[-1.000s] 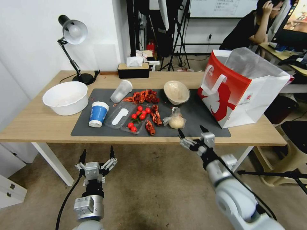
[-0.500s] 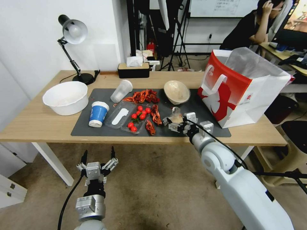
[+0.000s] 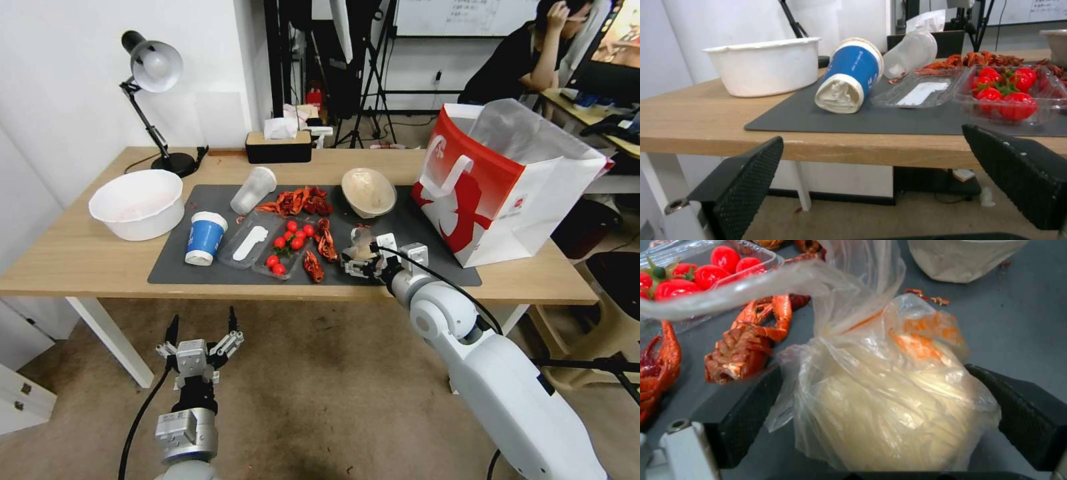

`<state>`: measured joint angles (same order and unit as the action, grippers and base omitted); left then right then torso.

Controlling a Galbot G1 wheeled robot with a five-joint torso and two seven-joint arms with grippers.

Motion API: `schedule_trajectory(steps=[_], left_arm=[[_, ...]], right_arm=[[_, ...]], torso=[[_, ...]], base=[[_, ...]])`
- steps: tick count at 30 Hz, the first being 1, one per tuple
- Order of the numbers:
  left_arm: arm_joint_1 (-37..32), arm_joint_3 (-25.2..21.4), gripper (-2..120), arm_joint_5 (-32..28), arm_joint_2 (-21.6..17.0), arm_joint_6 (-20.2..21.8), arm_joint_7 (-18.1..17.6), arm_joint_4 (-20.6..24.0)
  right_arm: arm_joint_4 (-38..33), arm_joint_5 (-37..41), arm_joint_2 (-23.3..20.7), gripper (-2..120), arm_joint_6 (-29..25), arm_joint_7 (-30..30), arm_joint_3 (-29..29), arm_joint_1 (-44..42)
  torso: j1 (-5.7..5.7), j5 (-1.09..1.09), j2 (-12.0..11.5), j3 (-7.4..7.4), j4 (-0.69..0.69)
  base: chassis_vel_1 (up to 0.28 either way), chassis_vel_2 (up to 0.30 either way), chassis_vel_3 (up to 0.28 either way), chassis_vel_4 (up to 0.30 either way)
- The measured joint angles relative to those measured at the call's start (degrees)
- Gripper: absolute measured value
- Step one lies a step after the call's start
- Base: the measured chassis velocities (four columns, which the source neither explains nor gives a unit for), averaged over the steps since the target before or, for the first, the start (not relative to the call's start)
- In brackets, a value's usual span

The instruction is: Pick up the trash from the table and place it into the takeout bag.

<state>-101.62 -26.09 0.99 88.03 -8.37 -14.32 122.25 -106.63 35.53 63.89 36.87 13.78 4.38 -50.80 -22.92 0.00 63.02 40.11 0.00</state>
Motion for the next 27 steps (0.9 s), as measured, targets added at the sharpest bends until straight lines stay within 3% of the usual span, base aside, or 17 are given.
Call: schedule_trajectory(steps=[20,27], left_arm=[[-0.57,0.2,100,0.09,-0.17,-0.19,-0.28,1.07],[-0.78,0.26,100,0.2,-0.27,-0.2,-0.34,1.74]], right_arm=[[-2.25,2.17,-0.93,43,-3.46,0.17,3.2,-3.09],[-9.2,1.01,-3.88,23,-6.71,-1.28,8.4,-4.13]], torso=[[0.0,0.0,0.0,0.0,0.0],[0.0,0.02,0.0,0.0,-0.01]], base=[[0.0,0.0,0.0,0.0],[0.0,0.0,0.0,0.0]])
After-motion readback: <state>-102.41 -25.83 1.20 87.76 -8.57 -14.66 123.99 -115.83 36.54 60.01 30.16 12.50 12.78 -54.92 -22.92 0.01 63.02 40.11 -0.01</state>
